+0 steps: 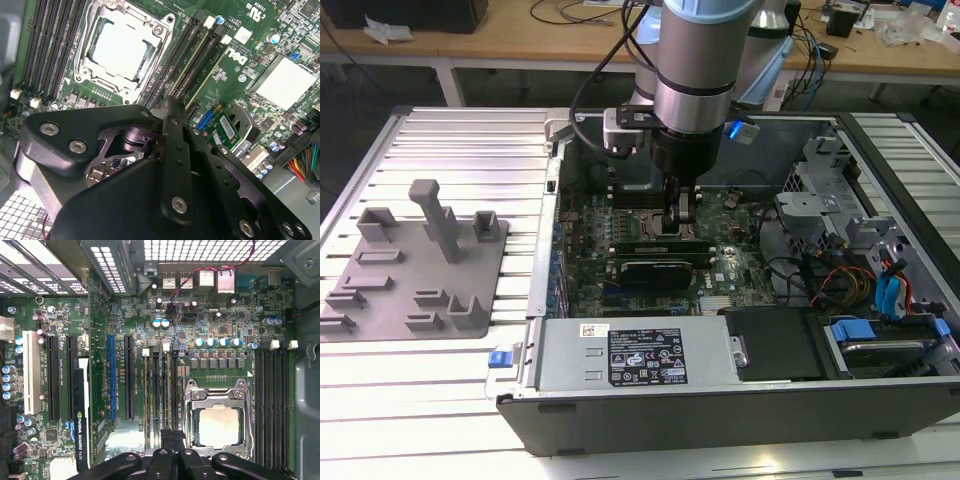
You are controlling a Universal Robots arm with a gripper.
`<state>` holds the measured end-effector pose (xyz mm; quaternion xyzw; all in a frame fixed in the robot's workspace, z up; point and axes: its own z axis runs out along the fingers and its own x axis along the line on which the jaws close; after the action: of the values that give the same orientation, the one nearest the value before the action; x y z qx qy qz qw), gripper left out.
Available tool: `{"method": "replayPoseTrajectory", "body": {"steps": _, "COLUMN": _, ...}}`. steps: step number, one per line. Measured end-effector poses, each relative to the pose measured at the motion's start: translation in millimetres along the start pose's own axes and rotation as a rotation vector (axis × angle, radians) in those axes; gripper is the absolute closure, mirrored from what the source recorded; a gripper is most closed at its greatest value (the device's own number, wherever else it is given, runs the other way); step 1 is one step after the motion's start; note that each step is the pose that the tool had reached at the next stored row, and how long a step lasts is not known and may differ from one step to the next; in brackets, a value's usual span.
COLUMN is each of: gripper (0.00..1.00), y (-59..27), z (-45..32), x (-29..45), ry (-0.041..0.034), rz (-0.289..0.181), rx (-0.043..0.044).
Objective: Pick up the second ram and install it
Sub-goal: 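Press down the second ram until it locks into place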
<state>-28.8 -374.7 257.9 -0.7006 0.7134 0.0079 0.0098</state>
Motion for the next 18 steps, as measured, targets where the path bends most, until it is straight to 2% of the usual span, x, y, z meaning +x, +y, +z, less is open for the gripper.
{"method": "replayPoseTrajectory", "body": {"steps": 5, "gripper": 0.92, "y": -0.3, "z": 0.0, "x": 0.0, "ry": 0.0, "rz": 0.0, "rx": 0.0}}
{"method": "replayPoseTrajectory", "body": {"steps": 18, "gripper": 0.92, "y": -21.0, "z": 0.1, "x": -0.4, "ry": 0.0, "rz": 0.0, "rx": 0.0}}
